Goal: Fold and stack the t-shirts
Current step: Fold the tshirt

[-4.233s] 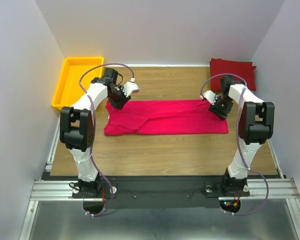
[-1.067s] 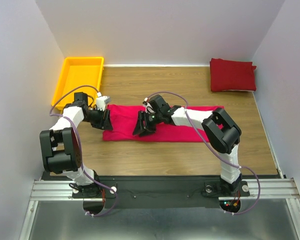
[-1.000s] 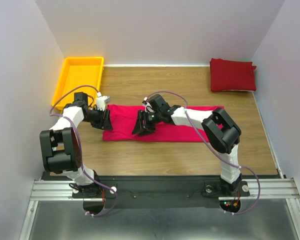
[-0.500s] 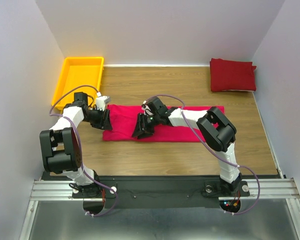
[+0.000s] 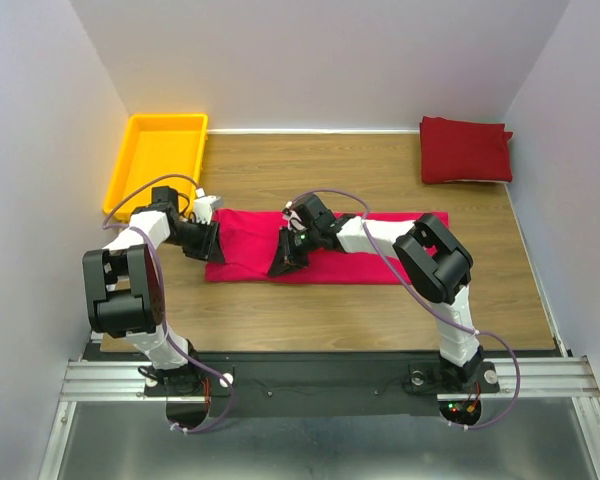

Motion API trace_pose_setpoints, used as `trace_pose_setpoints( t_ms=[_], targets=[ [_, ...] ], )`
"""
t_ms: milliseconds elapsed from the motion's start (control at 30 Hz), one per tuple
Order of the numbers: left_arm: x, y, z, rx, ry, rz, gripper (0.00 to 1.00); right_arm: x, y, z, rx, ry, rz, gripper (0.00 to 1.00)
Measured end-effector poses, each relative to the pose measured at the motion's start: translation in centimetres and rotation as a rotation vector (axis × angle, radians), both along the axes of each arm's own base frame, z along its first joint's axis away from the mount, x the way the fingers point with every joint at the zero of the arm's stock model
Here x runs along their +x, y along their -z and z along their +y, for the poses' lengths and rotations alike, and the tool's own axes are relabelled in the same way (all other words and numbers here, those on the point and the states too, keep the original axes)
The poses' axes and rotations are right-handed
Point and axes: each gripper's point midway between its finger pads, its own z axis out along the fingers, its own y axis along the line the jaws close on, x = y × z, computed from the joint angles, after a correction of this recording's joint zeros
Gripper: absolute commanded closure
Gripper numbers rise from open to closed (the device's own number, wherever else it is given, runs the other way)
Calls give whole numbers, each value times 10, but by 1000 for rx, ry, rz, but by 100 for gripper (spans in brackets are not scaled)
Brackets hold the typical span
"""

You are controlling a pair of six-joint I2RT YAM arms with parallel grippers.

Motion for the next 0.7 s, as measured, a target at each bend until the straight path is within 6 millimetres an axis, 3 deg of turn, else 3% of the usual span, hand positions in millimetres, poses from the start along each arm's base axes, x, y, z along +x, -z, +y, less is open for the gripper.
trace_pose_setpoints(
  t_ms=[700],
  targets=[
    [15,9,1,33,-33,24,61,0,0,0,2,-6,-7,96]
  ],
)
